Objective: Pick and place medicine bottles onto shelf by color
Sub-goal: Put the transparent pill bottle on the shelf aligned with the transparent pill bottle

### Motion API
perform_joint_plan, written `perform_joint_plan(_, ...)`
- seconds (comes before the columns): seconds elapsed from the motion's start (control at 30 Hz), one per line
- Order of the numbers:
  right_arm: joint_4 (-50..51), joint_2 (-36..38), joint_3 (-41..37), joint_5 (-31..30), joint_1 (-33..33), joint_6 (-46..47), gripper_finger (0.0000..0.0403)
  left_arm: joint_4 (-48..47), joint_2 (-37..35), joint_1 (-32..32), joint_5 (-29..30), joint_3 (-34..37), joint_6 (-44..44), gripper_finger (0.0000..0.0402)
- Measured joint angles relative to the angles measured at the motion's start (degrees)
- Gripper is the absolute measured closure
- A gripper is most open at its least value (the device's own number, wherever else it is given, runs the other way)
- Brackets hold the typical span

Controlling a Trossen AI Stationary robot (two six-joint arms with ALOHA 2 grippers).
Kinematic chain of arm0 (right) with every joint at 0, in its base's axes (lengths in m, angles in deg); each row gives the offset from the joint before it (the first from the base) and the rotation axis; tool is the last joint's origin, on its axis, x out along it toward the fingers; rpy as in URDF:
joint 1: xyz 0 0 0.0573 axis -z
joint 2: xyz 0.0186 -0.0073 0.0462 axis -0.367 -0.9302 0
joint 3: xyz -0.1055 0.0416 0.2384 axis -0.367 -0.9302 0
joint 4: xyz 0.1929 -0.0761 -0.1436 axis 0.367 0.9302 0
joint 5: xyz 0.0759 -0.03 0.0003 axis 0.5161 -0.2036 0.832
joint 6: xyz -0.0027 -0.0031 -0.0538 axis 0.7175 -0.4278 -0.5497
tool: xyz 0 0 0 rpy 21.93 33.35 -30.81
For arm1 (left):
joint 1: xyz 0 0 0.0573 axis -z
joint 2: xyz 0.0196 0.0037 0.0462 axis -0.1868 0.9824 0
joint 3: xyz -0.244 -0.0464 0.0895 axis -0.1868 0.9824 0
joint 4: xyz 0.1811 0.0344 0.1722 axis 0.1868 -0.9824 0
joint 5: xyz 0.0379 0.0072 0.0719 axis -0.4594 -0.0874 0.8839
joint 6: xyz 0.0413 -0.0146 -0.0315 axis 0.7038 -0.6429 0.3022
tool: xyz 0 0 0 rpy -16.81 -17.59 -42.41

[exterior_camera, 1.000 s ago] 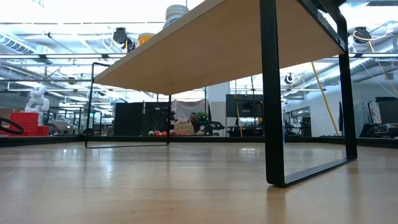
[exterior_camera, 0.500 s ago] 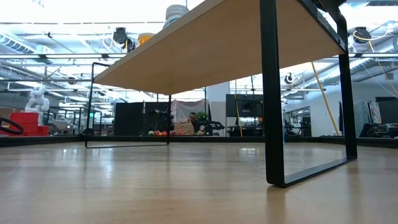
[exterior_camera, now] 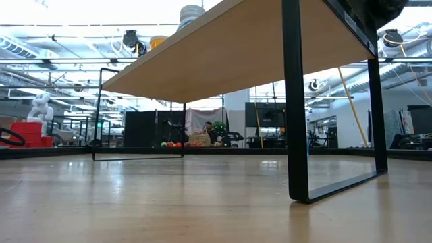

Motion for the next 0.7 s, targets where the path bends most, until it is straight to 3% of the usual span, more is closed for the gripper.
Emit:
perform_joint_plan(0.43, -6.3, 0.1, -0.6, -0.1, 0.0, -2.2, 0.0246, 21.7, 0.0, -4.0, -2.1, 8.3, 11.3, 0.0142)
perform_joint_plan(0.7, -6.3, 0.1, -0.6, -0.1, 0.0, -3.3, 0.0245, 25.9, 0.0, -5.0, -5.8, 8.8, 13.4, 0.0142)
